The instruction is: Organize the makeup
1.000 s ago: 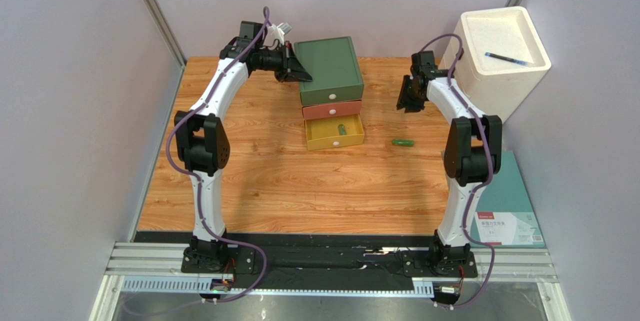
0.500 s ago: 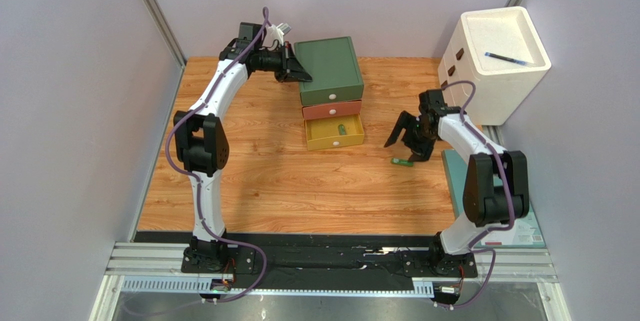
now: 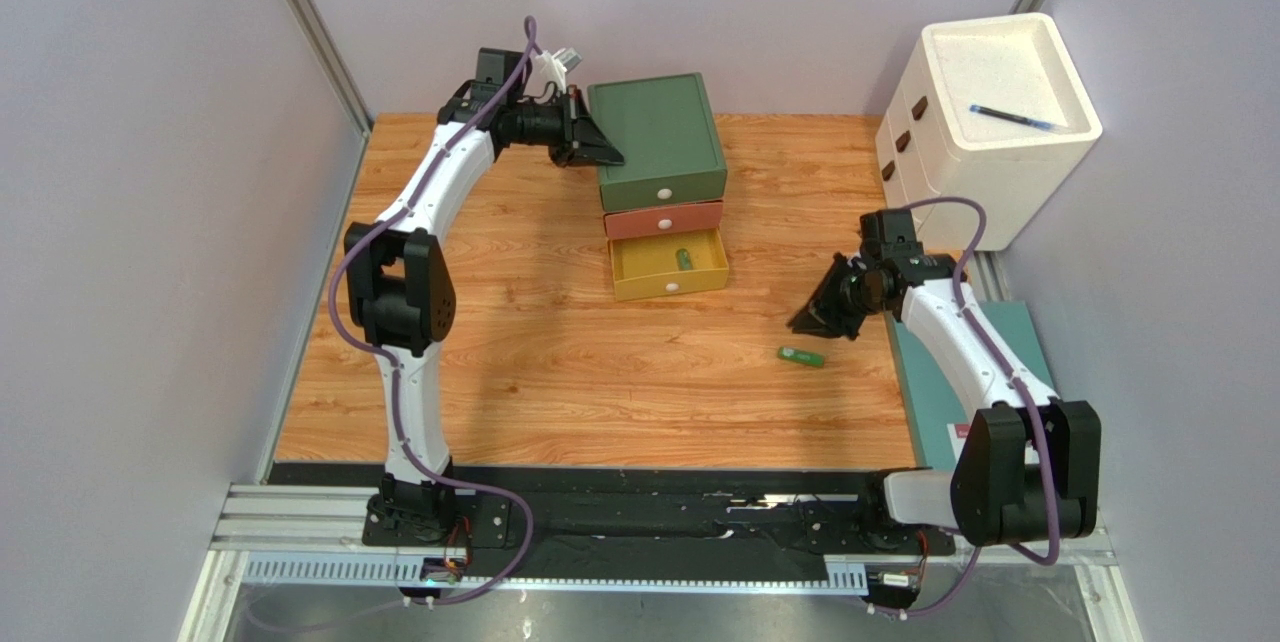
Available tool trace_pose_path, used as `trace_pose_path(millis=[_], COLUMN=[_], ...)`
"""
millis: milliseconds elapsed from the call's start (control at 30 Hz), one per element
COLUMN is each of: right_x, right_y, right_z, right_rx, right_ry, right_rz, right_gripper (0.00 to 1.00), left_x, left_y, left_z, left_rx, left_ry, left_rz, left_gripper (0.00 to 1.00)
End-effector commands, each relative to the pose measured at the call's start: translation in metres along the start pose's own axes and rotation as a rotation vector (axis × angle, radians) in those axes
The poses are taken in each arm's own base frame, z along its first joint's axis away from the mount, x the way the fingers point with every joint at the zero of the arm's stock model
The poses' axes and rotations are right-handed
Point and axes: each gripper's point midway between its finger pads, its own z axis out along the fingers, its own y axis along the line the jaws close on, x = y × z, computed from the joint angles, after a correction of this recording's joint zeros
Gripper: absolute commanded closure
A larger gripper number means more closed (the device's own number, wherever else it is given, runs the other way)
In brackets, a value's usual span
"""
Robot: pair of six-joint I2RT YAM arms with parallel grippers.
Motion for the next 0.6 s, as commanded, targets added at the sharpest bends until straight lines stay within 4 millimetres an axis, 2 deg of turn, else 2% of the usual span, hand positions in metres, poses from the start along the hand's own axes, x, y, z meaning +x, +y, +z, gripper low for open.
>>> trace_pose_path(millis=[0,100,200,400,567], right_x=[0.05,0.07,0.076,0.067,0.056], right_y=[-0.025,-0.034,-0.047,-0.067,-0.077], right_z=[0.006,0.008,0.006,0.018,0.026], right_rx=[0.024,0.045,0.103,0.218,0.312], right_ry=[0.172,0.26,0.295,0.312,0.36], right_rz=[0.07,0.067,0.034,-0.031,-0.115], right_gripper=[1.0,1.0,1.0,1.0,1.0], left_x=[0.051,0.052,0.053,0.054,0.052], left_y=[0.084,0.083,0.083,0.082,0.081], left_z=[0.011,0.01,0.01,0.009,0.008], left_rx=[-0.238,-0.24,-0.241,-0.241,-0.242], left_ry=[0.111,0.112,0.113,0.11,0.105], left_rz=[-0.174,-0.17,-0.173,-0.171,-0.165], left_gripper=[1.0,1.0,1.0,1.0,1.0])
